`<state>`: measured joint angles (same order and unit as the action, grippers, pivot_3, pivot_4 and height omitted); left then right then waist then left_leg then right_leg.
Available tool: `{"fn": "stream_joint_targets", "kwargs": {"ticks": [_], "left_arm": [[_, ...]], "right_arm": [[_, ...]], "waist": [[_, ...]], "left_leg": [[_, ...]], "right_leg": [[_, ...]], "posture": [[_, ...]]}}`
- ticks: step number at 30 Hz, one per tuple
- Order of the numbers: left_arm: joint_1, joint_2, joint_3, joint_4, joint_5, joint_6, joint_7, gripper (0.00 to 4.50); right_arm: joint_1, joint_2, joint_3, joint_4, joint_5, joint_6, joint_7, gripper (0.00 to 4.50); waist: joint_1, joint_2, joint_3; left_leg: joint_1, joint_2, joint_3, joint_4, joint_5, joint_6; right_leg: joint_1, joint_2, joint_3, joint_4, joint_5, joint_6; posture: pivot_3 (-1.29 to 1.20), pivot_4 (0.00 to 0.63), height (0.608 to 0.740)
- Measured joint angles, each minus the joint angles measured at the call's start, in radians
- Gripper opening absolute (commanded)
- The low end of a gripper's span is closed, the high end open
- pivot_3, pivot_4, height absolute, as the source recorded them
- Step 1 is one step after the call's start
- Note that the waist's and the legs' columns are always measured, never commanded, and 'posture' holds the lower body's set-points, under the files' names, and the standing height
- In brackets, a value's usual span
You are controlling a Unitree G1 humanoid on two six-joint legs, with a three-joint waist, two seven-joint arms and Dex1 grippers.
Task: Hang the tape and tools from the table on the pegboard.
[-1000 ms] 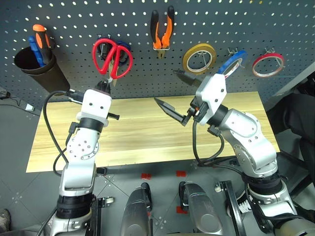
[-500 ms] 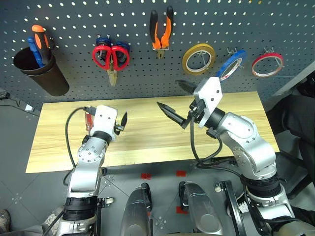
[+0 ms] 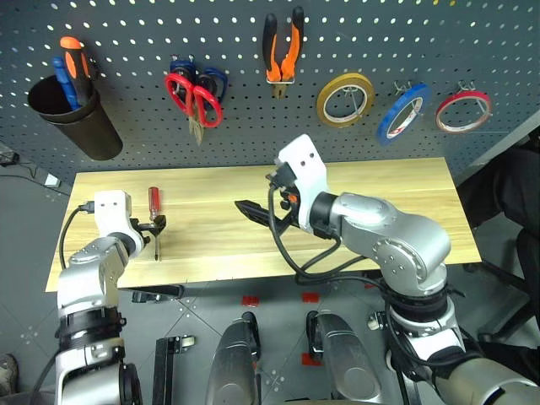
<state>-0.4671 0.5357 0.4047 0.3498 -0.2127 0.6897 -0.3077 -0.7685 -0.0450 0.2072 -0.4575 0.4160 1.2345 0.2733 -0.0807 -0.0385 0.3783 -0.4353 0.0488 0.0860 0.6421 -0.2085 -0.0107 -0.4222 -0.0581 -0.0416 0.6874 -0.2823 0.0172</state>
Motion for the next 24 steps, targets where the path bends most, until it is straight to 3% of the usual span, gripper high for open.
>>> {"fn": "stream_joint_targets", "kwargs": {"ticks": [4, 10, 13, 16, 22, 24], "left_arm": [[-0.148, 0.038, 0.013, 0.255, -0.017, -0.05, -0.029, 4.03], [-0.25, 0.078, -0.05, 0.482, 0.016, -0.13, -0.06, 4.03], [-0.292, 0.094, -0.089, 0.543, 0.041, -0.156, -0.072, 3.5], [-0.293, 0.099, -0.1, 0.553, 0.05, -0.169, -0.079, 2.64], [-0.167, 0.124, -0.162, 0.4, 0.059, -0.185, -0.192, 0.85], [-0.093, 0.136, -0.167, 0.317, 0.057, -0.193, -0.222, 0.81]], "right_arm": [[-0.046, 0.06, 0.01, 0.048, 0.001, 0.0, -0.014, 4.5], [-0.05, 0.066, 0.01, 0.065, 0.001, 0.021, -0.017, 4.5], [-0.05, 0.064, 0.011, 0.069, 0.001, 0.031, -0.017, 4.5], [-0.05, 0.058, 0.01, 0.069, 0.001, 0.031, -0.017, 4.5], [-0.051, -0.013, 0.046, 0.068, -0.014, -0.053, 0.019, 4.5], [-0.033, -0.055, 0.073, 0.058, -0.037, -0.145, 0.054, 4.5]], "waist": [[-0.002, -0.002, 0.011], [-0.003, -0.003, 0.025], [-0.003, -0.003, 0.029], [-0.006, -0.003, 0.03], [-0.006, -0.003, 0.03], [-0.007, -0.003, 0.029]], "left_leg": [[0.0, 0.0, 0.001, -0.001, 0.0, 0.0], [0.0, 0.0, 0.004, -0.008, 0.0, 0.0], [0.0, 0.0, 0.006, -0.01, 0.0, -0.001], [0.0, 0.0, 0.007, -0.011, 0.0, -0.001], [0.0, 0.0, 0.007, -0.011, 0.0, -0.001], [0.0, 0.0, 0.007, -0.012, 0.0, -0.001]], "right_leg": [[-0.001, 0.0, 0.0, -0.001, 0.0, 0.0], [-0.003, -0.001, 0.001, -0.007, 0.0, 0.0], [-0.004, -0.001, 0.001, -0.007, -0.001, -0.001], [-0.004, -0.002, 0.001, -0.007, -0.001, 0.0], [-0.004, -0.003, 0.002, -0.007, -0.001, 0.0], [-0.004, -0.003, 0.002, -0.008, -0.001, 0.0]], "posture": [[-0.18, 0.47, 0.74], [-0.19, 0.489, 0.74], [-0.2, 0.481, 0.74], [-0.19, 0.466, 0.74], [-0.17, 0.429, 0.74], [-0.17, 0.411, 0.74]]}}
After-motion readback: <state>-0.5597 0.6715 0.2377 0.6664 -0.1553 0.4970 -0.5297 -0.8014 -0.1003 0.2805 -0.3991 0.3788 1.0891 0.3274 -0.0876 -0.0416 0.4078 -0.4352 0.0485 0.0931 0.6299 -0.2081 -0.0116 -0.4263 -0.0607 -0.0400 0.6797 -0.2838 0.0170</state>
